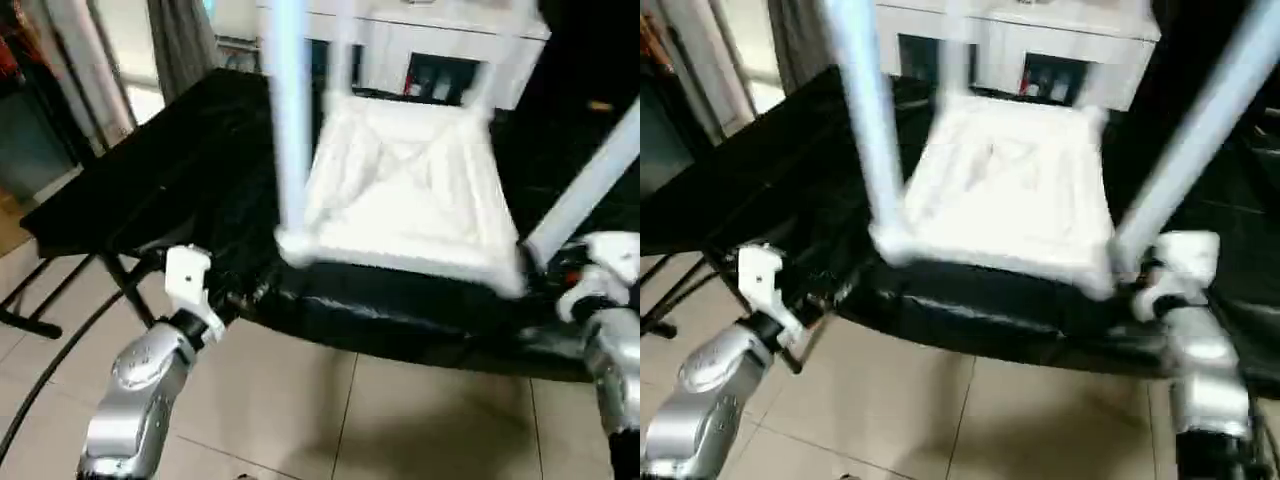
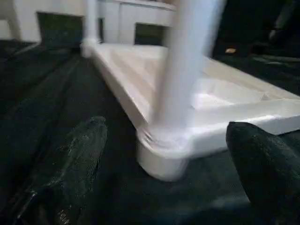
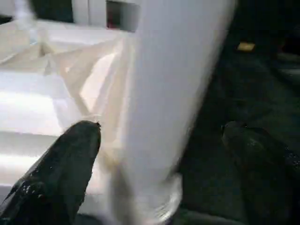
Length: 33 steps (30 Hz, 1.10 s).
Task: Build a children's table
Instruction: Flip table
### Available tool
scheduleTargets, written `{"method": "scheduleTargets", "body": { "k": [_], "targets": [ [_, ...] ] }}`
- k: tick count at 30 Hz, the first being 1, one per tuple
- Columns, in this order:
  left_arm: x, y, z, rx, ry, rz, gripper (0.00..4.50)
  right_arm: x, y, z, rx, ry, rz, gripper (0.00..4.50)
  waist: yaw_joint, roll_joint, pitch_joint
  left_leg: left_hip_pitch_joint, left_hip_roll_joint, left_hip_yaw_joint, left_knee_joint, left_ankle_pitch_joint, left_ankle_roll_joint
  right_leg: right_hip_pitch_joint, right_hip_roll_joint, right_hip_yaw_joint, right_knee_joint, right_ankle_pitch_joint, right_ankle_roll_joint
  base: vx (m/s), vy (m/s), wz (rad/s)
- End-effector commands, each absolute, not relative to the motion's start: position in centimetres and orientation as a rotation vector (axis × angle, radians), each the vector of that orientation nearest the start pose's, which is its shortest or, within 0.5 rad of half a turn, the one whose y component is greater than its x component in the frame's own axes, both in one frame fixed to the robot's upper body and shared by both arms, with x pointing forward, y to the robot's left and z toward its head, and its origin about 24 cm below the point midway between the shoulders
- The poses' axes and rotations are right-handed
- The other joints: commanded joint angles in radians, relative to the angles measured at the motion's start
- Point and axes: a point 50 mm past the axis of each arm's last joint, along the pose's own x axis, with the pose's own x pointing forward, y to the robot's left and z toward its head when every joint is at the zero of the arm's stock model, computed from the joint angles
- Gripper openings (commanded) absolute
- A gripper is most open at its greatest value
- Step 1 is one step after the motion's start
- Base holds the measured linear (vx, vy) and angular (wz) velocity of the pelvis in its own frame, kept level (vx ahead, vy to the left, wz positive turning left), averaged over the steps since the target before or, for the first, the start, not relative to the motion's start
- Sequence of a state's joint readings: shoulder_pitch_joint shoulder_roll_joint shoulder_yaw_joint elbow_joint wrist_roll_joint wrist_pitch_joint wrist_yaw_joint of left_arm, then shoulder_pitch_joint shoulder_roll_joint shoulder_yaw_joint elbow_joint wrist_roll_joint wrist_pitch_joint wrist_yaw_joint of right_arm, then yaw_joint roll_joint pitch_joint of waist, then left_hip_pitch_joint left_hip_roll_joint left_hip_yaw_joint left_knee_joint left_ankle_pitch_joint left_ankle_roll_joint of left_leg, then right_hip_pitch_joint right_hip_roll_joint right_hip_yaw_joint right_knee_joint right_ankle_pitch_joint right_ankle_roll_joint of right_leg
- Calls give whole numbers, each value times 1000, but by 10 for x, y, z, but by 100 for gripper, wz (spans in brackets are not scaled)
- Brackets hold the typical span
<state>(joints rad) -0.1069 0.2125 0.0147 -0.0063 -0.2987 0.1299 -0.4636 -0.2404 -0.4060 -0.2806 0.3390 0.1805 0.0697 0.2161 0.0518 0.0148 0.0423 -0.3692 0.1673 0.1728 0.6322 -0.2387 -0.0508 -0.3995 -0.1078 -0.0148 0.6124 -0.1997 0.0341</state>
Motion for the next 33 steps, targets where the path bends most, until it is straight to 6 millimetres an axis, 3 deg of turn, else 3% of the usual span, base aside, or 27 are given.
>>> {"method": "scheduleTargets", "body": {
  "k": [1,2,7,11,14,15,17,18,19,21,24,28,29,30,33],
  "targets": [
    [271,160,65,-76,8,-483,446,292,-284,64,-135,90,-93,450,2,-7,-52,0,33,-8,-92,-101,48,49,-16,12,-59,-26,-222,0,0,0],
    [275,157,68,-82,-4,-483,446,296,-274,65,-117,66,-46,450,-2,-9,-54,0,34,-7,-90,-99,55,49,-16,12,-59,-30,-227,0,0,0],
    [276,133,83,-137,-48,-590,446,302,-240,66,-26,10,92,450,-7,3,-58,1,41,-7,-86,-61,77,46,-16,14,-49,26,-270,0,0,0],
    [270,123,81,-151,-30,-643,446,300,-232,67,0,-29,89,450,0,1,-59,5,43,-4,-83,-32,85,45,-12,14,-46,71,-287,0,0,0],
    [260,119,77,-178,-15,-703,446,293,-219,69,37,-63,168,450,6,4,-56,6,45,-3,-87,-57,85,44,-11,16,-49,49,-275,0,0,0],
    [256,119,76,-187,-7,-729,446,290,-206,68,52,-62,251,450,7,9,-56,7,44,-3,-89,-74,77,43,-9,15,-50,32,-270,0,0,0],
    [253,120,73,-178,10,-745,446,286,-188,65,52,-45,367,450,6,9,-52,6,48,-5,-95,-120,62,42,-9,16,-55,-10,-256,0,0,0],
    [254,121,72,-163,19,-740,446,285,-180,64,40,-37,410,450,5,9,-51,7,47,-5,-96,-131,55,41,-9,16,-57,-24,-251,0,0,0],
    [256,121,71,-153,29,-727,446,284,-172,61,37,-28,448,450,3,0,-48,6,48,-5,-100,-161,44,40,-8,16,-61,-65,-244,0,0,0],
    [264,121,71,-131,41,-681,446,284,-168,60,47,-22,455,450,3,2,-47,9,49,-5,-106,-200,17,36,-11,19,-67,-131,-224,0,0,0],
    [276,118,71,-109,51,-629,446,282,-165,61,57,-20,497,450,8,0,-47,16,47,-2,-105,-195,9,30,-8,22,-70,-130,-213,0,0,0],
    [294,106,78,-112,30,-624,446,278,-171,64,22,-8,544,450,13,-1,-55,6,42,-6,-97,-99,20,43,-10,21,-59,-25,-203,0,0,0],
    [296,104,79,-113,27,-620,446,278,-173,64,17,-6,540,450,12,-3,-56,3,41,-6,-94,-78,27,45,-11,21,-56,7,-212,0,0,0],
    [301,101,82,-121,15,-622,446,278,-178,63,5,1,524,450,12,2,-58,3,40,-6,-92,-66,31,46,-11,20,-54,25,-218,0,0,0],
    [309,92,91,-156,-18,-636,446,277,-185,62,-11,16,492,450,12,-6,-60,0,38,-4,-87,-35,60,50,-13,19,-52,60,-244,0,0,0]
  ]
}}
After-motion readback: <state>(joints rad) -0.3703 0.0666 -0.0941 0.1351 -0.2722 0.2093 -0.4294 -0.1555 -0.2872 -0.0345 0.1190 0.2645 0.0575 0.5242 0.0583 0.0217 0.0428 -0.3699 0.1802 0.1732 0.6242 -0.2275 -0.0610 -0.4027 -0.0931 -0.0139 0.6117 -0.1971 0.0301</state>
